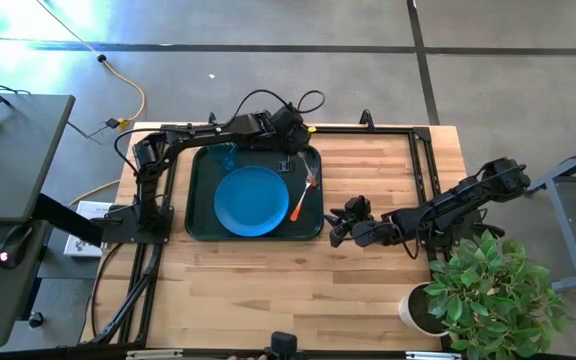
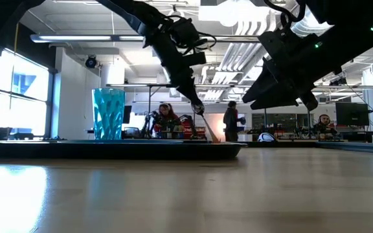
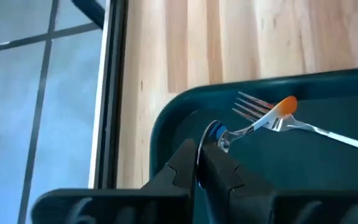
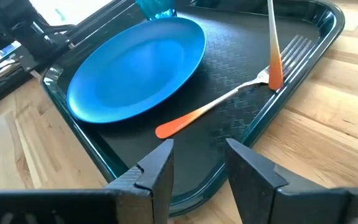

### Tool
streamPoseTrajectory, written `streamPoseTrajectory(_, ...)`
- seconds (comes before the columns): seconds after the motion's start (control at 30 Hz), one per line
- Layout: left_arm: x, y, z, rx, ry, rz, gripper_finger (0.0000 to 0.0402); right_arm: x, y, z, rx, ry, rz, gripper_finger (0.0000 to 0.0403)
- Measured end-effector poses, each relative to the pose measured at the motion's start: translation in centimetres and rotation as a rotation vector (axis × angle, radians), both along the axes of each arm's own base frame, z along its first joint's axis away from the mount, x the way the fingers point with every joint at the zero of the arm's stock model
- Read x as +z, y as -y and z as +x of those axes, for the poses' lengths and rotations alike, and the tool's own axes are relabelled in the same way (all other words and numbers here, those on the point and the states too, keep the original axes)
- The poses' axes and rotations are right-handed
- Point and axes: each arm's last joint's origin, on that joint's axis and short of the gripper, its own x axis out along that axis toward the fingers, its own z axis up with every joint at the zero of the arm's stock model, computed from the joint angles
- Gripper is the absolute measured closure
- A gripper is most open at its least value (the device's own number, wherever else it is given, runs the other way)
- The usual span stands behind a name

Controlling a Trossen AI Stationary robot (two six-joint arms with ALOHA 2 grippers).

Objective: Pick and place plate/cup/fork/spoon on tray
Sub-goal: Put the orange spoon on the black tray to the right of the orange fork

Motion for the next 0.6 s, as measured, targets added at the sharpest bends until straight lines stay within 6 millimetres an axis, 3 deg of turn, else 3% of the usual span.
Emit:
streamPoseTrajectory(0.17,0.2,0.0,-0.7,0.016,-0.054,0.01,0.0398,0.0,0.0,0.0,0.0,-0.007,-0.002,0.0269)
streamPoseTrajectory(0.4,2.2,0.4,-2.3,0.009,-0.136,0.026,0.0398,-0.2,0.0,-0.1,-0.004,-0.02,0.0,0.0269)
streamPoseTrajectory(0.6,3.2,0.7,-2.6,-0.036,-0.087,-0.006,0.0398,-0.2,0.0,-0.2,-0.007,-0.02,0.004,0.0269)
